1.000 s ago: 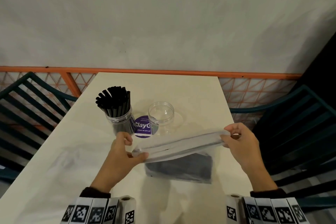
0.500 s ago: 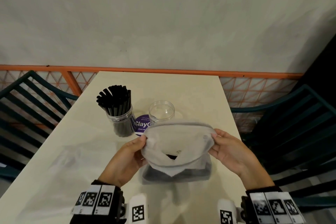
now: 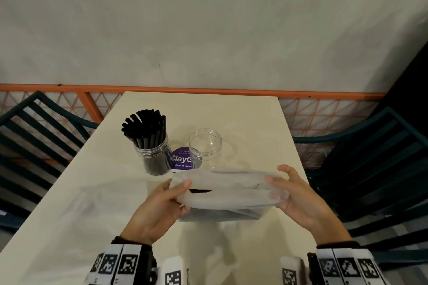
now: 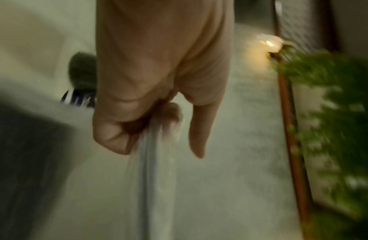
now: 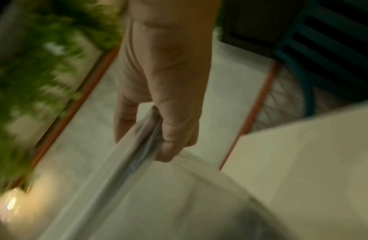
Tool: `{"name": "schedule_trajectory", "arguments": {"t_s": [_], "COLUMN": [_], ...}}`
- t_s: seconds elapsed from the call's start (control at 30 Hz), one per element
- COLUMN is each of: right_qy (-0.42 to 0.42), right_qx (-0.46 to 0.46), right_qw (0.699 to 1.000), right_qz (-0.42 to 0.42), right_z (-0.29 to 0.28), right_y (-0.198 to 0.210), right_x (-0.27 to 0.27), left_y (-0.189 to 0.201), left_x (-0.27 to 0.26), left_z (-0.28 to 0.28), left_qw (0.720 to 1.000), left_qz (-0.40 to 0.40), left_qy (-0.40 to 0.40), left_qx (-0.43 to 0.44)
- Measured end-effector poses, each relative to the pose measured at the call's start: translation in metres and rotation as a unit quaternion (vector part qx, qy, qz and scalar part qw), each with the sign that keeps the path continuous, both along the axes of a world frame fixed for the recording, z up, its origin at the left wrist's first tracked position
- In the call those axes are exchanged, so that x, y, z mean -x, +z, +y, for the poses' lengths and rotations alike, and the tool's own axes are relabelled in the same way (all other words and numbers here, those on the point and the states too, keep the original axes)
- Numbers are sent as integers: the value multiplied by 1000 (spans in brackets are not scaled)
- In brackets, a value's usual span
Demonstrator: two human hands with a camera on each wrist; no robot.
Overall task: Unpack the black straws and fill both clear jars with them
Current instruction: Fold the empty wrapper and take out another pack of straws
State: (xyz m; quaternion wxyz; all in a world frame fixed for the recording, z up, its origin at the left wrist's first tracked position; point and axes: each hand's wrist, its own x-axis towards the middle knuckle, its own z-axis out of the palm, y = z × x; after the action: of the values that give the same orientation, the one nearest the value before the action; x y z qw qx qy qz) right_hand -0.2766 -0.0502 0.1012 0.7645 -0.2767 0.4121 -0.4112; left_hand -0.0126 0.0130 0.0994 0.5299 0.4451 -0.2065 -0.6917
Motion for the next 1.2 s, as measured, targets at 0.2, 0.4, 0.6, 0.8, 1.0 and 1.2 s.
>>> {"name": "schedule_trajectory", "arguments": {"t_s": [0.2, 0.4, 0.6, 0.8, 1.0, 1.2], "right_qy": [-68, -87, -4, 1, -15, -26], "right_qx": [174, 194, 112, -49, -131, -111], "right_qw": [878, 859, 954, 998, 977, 980], "right_qz": [440, 466, 279, 26, -166, -160], "right_z": [1, 2, 5, 2, -4, 0], "right_y": [-5, -7, -14, -23, -25, -22], "right_x": [-9, -3, -12, -11, 11, 17], "left_y": [-12, -15, -10, -14, -12, -22], "left_x": [4, -7, 5, 6, 2, 1], "left_z": [2, 5, 0, -1, 2, 1], "left_qw": [945, 859, 953, 998, 992, 992], "left_qz": [-321, -504, -303, -43, 120, 117], "left_qy": [62, 93, 22, -1, -2, 26], "left_qx": [-20, 12, 2, -40, -40, -43]}}
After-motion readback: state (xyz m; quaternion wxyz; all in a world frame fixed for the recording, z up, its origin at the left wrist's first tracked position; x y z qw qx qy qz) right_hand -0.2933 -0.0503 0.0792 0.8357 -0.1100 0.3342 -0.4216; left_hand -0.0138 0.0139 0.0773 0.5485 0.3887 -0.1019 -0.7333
